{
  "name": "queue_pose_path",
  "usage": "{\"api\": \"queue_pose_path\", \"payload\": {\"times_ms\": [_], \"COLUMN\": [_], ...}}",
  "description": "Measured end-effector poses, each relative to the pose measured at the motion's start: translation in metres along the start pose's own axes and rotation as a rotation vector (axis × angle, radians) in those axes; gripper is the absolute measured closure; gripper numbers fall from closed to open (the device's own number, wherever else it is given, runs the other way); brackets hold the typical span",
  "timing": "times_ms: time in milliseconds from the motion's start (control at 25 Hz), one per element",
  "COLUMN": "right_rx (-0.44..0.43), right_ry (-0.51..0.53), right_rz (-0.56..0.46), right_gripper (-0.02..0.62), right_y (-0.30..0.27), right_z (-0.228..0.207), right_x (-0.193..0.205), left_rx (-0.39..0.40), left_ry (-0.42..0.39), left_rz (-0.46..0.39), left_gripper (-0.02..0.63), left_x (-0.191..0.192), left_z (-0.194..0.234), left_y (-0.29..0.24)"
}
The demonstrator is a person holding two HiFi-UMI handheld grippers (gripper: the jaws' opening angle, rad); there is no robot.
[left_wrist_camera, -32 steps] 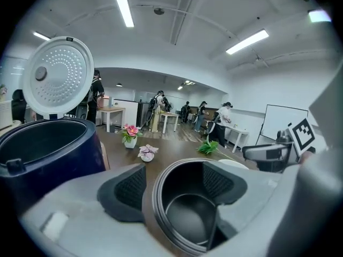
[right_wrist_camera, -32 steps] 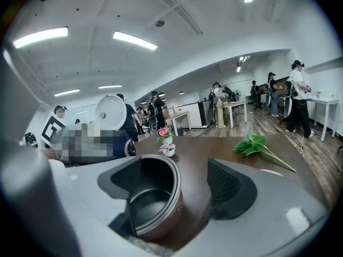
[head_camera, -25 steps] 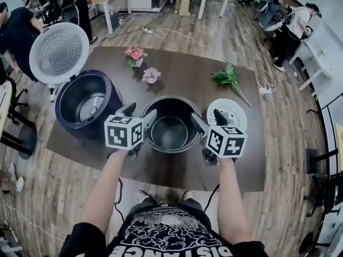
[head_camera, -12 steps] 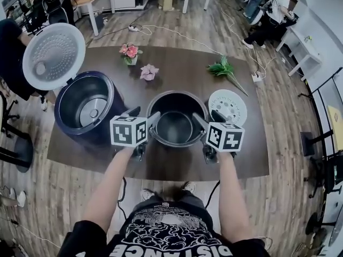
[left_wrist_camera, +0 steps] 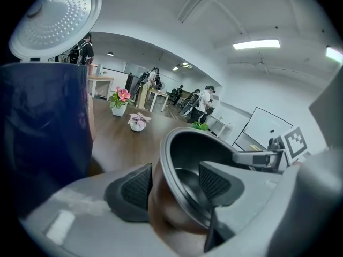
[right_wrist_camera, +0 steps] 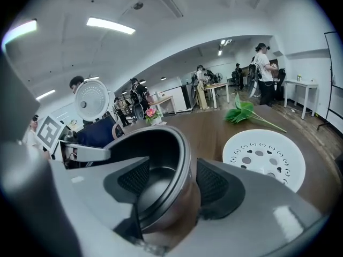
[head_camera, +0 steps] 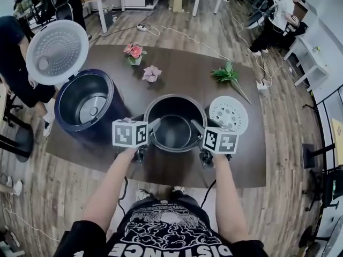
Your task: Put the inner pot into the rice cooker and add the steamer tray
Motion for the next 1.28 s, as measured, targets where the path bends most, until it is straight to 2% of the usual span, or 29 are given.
{"api": "queue_pose_path", "payload": {"times_ms": [440,760,960,1280], "right_rx": [0.013,0.040,0.036,-0.015], "right_ry": [-0.022,0.054,0.083,0.132], "right_rz": [0.031,0.042,0.027,-0.057], "right_gripper": [0.440,0.454,0.466,0.482], "right_y": [-0.012,-0.015,-0.014,-0.008], "right_z": [-0.003,0.000,0.005,0.021], "right_x": [0.006,0.004,-0.001,-0.030], "left_rx": [-0.037,-0.103,-0.135,-0.171], "left_ry": [0.090,0.081,0.102,0.105], "left_rz": [0.004,-0.021,-0.051,-0.158], "left_gripper": [0.408,0.461,0.491,0.502], "left_x": [0.011,0.009,0.010,-0.007], "left_z": [0.001,-0.002,0.000,-0.002], "left_y": [0.000,0.003,0.010,0.032]}}
Point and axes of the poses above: the fingertips, and each gripper's own axes: y backward along the fingers, z to its left, x out of its underside, the point moved 9 cm from there along y, backward along the fingers, and after that the axes turned 2 degrees about -y, right-handed, at the moved point
